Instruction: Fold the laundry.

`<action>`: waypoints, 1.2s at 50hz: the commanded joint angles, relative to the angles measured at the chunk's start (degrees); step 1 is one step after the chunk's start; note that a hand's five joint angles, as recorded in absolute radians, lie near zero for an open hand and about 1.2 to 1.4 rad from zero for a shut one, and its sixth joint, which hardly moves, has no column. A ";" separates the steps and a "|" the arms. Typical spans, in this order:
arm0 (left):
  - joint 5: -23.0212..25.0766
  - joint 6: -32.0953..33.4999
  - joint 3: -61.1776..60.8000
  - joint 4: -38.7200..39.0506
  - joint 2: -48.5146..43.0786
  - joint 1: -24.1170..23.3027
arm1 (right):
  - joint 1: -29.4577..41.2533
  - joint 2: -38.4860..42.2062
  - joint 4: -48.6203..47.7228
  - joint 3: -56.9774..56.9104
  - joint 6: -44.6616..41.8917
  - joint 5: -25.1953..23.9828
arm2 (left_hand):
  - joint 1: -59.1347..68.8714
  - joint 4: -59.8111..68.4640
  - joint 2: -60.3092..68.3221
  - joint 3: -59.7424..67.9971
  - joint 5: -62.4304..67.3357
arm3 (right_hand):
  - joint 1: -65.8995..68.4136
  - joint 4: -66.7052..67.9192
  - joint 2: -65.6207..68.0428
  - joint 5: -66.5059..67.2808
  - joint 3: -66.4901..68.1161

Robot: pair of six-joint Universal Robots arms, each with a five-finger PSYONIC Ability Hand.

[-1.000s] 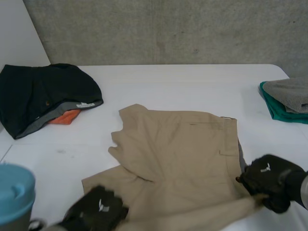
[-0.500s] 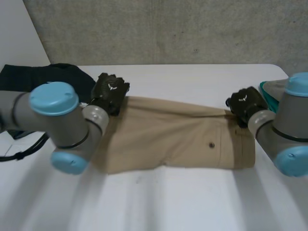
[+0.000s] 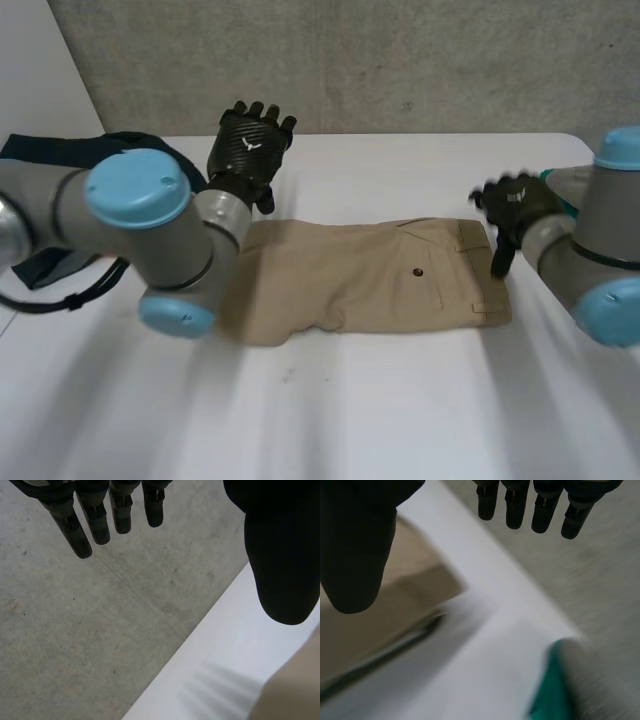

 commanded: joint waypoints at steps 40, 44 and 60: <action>-0.12 -5.70 -20.64 2.89 15.82 -1.25 | 22.38 1.62 -24.55 15.91 -33.42 -23.74 | -0.67 -1.56 -2.02 -2.12 -2.72 | 54.83 55.65 55.65 55.09 55.72; -0.12 -6.22 -20.64 2.89 15.91 -1.08 | 22.12 0.75 -24.28 16.35 -34.06 -22.01 | -0.67 -1.56 -2.02 -2.12 -2.72 | -2.90 -2.09 -2.09 -2.65 -2.02; -0.30 -12.72 -10.54 1.05 13.81 -4.06 | 5.36 -18.42 -18.07 14.61 27.56 -20.69 | -0.67 -1.56 -2.02 -2.12 -2.72 | -2.90 -2.09 -2.09 -2.65 -2.02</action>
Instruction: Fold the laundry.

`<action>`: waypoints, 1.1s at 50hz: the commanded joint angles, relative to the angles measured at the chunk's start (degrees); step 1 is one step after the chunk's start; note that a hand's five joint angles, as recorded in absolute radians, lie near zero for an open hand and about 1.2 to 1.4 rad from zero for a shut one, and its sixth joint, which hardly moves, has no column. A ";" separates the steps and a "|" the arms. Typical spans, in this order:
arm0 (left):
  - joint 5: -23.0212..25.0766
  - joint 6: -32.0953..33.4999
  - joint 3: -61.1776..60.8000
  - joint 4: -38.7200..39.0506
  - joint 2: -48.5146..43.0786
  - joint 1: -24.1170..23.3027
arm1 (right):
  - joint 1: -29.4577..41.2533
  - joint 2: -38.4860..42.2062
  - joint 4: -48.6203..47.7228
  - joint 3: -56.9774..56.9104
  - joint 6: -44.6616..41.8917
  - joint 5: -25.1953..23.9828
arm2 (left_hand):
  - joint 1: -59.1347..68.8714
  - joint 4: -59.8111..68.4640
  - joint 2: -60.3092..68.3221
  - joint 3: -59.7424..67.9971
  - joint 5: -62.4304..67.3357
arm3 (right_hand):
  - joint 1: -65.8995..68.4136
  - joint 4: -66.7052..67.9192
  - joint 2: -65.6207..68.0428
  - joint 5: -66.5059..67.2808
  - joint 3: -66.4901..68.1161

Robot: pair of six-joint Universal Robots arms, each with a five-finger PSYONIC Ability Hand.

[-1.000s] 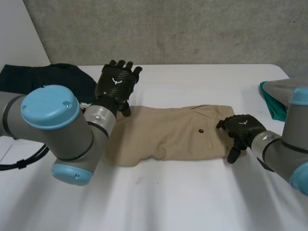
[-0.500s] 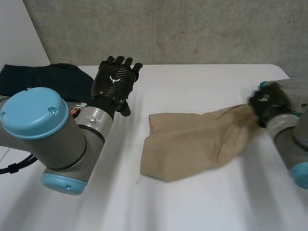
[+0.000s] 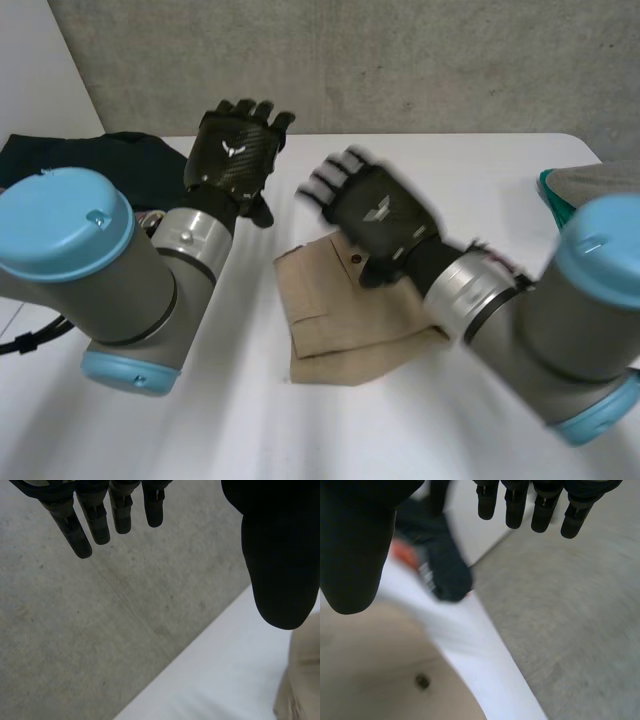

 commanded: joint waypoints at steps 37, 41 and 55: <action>-2.18 -13.97 27.56 -39.07 -15.68 -4.84 | -10.80 13.57 22.41 -14.55 -4.16 10.74 | -0.67 -1.56 -2.02 -2.12 -2.72 | -2.81 -2.02 -1.99 -2.66 -1.93; 3.36 -14.06 26.07 -35.12 -9.35 -4.75 | -8.17 5.04 11.51 -3.40 -4.87 10.48 | -0.67 -1.56 -2.02 -2.12 -2.72 | -2.81 -2.02 -1.99 -2.66 -1.93; 37.72 -14.41 21.59 -29.31 -0.20 0.08 | 0.37 8.43 -11.69 19.31 -8.82 10.30 | -0.67 -1.56 -2.02 -2.12 -2.72 | -2.81 -2.02 -1.99 -2.66 -1.93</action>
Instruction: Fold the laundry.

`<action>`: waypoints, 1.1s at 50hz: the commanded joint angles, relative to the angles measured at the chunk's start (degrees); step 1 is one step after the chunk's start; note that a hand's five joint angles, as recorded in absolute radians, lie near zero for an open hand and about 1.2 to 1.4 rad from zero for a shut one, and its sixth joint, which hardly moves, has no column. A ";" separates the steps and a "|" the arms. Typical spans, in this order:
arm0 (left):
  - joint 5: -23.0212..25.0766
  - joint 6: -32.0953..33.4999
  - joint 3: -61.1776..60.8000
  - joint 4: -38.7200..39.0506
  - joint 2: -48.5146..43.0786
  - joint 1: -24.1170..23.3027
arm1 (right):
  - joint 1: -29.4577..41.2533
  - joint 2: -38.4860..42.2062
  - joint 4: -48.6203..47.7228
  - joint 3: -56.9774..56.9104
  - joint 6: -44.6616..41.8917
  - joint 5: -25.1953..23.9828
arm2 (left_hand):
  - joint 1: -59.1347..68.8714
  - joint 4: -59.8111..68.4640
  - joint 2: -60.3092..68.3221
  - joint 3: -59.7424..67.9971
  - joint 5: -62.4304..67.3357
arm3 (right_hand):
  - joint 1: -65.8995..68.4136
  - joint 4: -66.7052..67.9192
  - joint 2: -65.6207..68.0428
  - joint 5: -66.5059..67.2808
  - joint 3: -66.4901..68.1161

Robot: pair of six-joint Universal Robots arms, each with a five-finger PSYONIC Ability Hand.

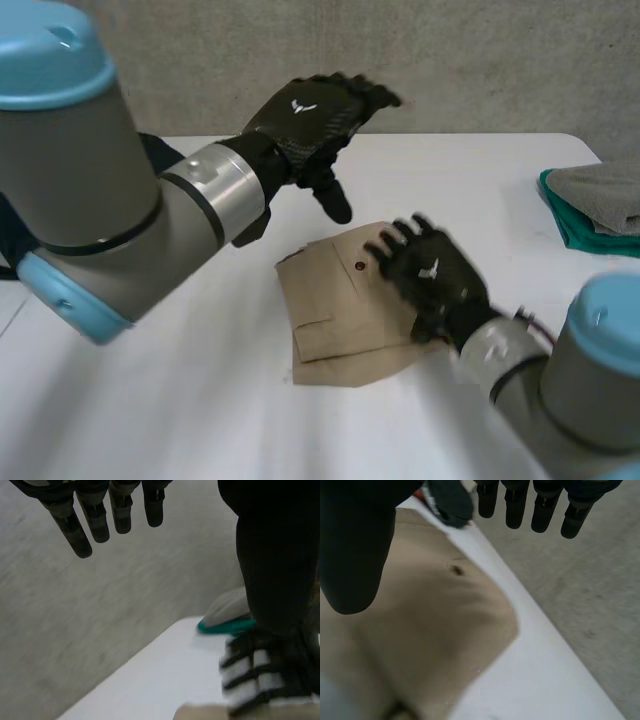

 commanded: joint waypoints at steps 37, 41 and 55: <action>17.43 -0.41 -3.21 0.44 3.11 1.99 | -8.82 11.21 -14.10 -25.32 7.35 1.35 | -0.67 -1.45 -2.02 -1.24 -2.70 | 68.32 67.98 68.02 67.35 68.07; 16.46 -0.50 -2.59 0.61 4.17 1.90 | -16.11 9.10 -13.66 -29.98 11.22 1.35 | -0.67 -1.45 -2.02 -1.24 -2.70 | 68.32 67.98 68.02 67.35 68.07; 15.76 -0.59 -4.17 0.79 4.26 1.64 | -42.49 26.83 -4.27 -50.46 14.83 -8.58 | -0.67 -1.45 -2.02 -1.24 -2.70 | 68.32 67.98 68.02 67.35 68.07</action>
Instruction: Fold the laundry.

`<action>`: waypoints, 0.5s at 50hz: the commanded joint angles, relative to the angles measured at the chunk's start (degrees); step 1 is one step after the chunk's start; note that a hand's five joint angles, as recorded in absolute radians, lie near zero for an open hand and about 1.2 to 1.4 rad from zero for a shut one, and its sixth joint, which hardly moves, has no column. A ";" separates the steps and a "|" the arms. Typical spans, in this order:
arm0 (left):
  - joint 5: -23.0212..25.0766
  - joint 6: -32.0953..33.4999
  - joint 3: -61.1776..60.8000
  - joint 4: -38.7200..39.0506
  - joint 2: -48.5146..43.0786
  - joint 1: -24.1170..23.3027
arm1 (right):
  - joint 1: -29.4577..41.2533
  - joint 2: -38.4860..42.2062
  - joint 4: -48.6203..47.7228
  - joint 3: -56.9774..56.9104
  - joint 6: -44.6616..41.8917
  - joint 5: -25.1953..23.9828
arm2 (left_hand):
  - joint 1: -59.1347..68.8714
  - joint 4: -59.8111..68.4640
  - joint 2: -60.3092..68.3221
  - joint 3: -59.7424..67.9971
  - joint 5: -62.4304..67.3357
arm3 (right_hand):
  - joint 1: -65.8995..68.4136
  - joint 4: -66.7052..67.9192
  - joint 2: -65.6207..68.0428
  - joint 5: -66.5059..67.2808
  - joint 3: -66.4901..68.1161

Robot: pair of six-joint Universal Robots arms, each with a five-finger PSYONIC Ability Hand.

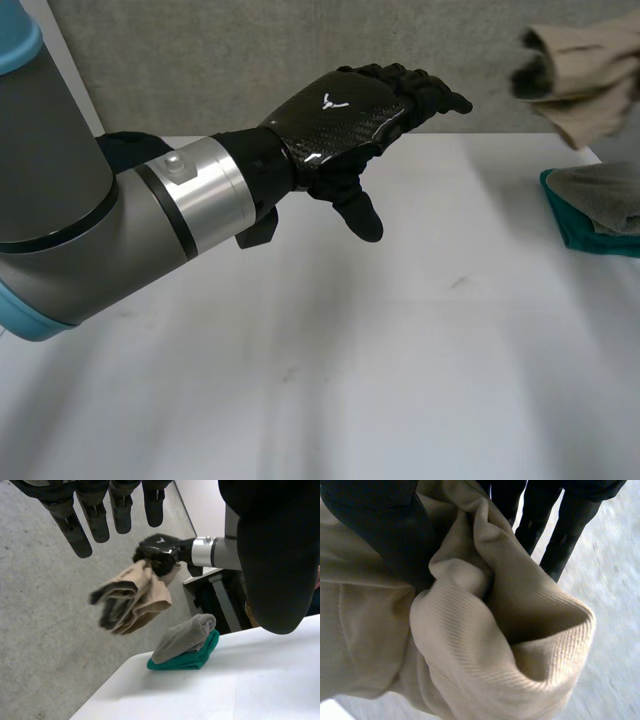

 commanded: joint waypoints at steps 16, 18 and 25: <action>0.00 0.09 -0.92 0.08 -2.25 -0.27 | -14.95 24.17 11.47 -14.74 -4.54 -12.23 | -0.67 -1.45 -2.02 -1.24 -2.70 | -49.44 -58.60 -56.59 -53.86 -56.49; 0.00 0.00 -0.92 0.08 -2.16 -0.27 | -15.04 19.80 13.40 -12.99 -3.67 -12.41 | -0.67 -1.45 -2.02 -1.24 -2.70 | -49.44 -58.60 -56.59 -53.86 -56.49; 0.00 0.00 -1.01 0.08 -1.46 -1.06 | -17.50 5.29 20.94 -6.93 -2.34 -15.12 | -0.67 -1.45 -2.02 -1.24 -2.70 | -49.44 -58.60 -56.59 -53.86 -56.49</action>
